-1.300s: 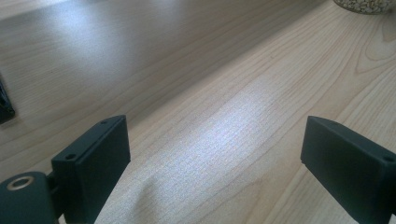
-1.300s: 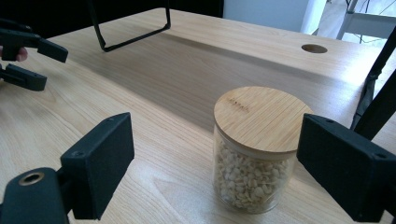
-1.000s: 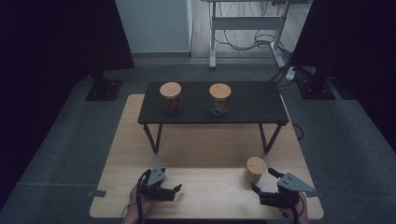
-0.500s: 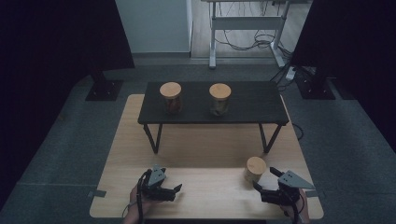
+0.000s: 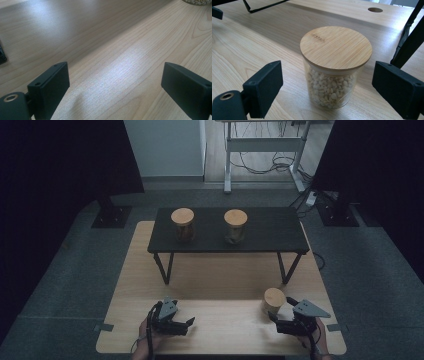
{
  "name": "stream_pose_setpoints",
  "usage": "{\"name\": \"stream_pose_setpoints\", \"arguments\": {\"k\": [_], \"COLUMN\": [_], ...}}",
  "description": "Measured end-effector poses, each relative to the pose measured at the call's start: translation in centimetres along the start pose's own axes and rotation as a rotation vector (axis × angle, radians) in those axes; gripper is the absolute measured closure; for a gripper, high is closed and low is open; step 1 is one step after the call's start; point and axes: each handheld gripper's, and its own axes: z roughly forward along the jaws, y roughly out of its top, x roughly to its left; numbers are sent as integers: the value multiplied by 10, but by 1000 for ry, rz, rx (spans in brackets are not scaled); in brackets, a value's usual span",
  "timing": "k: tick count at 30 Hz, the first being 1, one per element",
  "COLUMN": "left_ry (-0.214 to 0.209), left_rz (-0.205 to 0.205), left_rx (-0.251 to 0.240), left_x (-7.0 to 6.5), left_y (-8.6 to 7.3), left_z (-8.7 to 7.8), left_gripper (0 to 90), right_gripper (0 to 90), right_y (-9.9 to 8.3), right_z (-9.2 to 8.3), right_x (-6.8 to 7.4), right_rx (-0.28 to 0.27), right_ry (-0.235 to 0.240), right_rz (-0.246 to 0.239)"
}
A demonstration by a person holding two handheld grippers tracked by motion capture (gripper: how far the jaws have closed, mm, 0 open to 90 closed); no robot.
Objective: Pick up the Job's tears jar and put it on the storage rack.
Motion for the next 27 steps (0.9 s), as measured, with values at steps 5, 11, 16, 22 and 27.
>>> {"name": "stream_pose_setpoints", "arguments": {"k": [5,11,16,22,27], "left_ry": [1,2,3,2,2], "left_rz": [-1,-2,-1,-1,-2], "left_rx": [1,0,1,3,5], "left_x": [0,0,0,0,0], "left_y": [0,0,0,0,-1], "left_z": [0,0,0,0,1], "left_gripper": [78,78,78,78,77], "right_gripper": [94,92,92,92,92], "right_y": [0,1,1,1,2], "right_z": [5,13,17,22,28], "right_x": [0,2,1,-1,-3], "right_rx": [15,37,45,59,72], "right_ry": [4,2,-9,-24,-36], "right_rz": [-4,-19,-19,-19,-21]}}
